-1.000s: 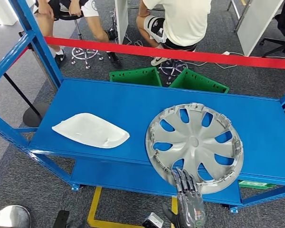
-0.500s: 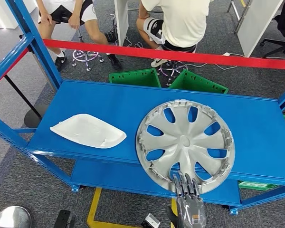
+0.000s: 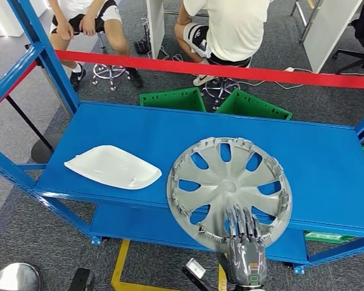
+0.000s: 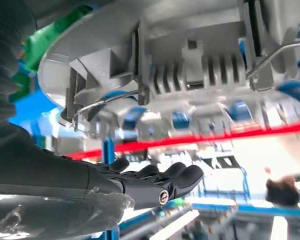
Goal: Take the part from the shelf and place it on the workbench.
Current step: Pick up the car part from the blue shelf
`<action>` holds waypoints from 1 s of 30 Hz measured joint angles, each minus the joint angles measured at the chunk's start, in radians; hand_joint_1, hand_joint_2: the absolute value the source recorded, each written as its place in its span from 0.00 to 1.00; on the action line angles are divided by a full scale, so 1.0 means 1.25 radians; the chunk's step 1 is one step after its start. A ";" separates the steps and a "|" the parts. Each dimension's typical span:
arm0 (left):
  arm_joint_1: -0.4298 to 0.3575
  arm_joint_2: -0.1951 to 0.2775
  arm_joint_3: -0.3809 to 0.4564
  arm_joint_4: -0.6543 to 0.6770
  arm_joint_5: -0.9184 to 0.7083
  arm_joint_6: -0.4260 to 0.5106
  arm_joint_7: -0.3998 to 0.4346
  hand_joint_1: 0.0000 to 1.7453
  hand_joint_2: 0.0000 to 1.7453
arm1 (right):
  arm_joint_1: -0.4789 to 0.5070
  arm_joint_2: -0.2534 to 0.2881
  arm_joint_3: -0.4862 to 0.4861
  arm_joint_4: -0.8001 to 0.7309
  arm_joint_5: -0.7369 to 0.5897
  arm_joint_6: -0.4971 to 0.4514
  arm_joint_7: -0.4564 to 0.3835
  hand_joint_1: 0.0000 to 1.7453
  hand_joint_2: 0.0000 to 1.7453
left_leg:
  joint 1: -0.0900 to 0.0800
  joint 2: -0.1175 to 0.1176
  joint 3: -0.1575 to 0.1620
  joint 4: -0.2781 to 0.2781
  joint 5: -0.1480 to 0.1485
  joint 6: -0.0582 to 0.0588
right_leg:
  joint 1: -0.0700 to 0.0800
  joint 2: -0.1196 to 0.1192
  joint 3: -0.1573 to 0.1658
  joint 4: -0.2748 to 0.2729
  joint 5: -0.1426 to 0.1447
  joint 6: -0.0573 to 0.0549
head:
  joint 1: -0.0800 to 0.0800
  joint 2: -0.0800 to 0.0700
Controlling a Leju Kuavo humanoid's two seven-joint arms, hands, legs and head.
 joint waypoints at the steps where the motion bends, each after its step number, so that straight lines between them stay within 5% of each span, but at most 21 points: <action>1: 0.000 0.000 0.000 0.000 0.000 0.000 0.000 0.00 0.00 | -0.008 -0.006 0.004 -0.005 0.000 0.000 0.000 0.00 1.00 | 0.000 0.000 0.000 0.000 0.000 0.000 | 0.000 0.000 0.000 0.000 0.000 0.000 | 0.000 0.000; 21: 0.000 -0.002 0.000 0.000 -0.003 -0.001 0.000 0.00 0.00 | -0.059 -0.045 0.045 -0.001 0.000 0.015 0.000 0.00 1.00 | 0.000 0.000 0.000 0.000 0.000 0.000 | 0.000 -0.001 -0.001 0.002 -0.001 -0.001 | 0.000 0.000; 30: 0.001 -0.004 0.000 0.000 -0.007 -0.004 0.000 0.00 0.00 | 0.002 0.004 0.061 0.080 0.000 0.036 -0.033 0.00 1.00 | 0.000 -0.002 0.000 -0.001 0.000 -0.001 | 0.000 -0.001 0.005 0.003 -0.002 -0.001 | 0.000 0.000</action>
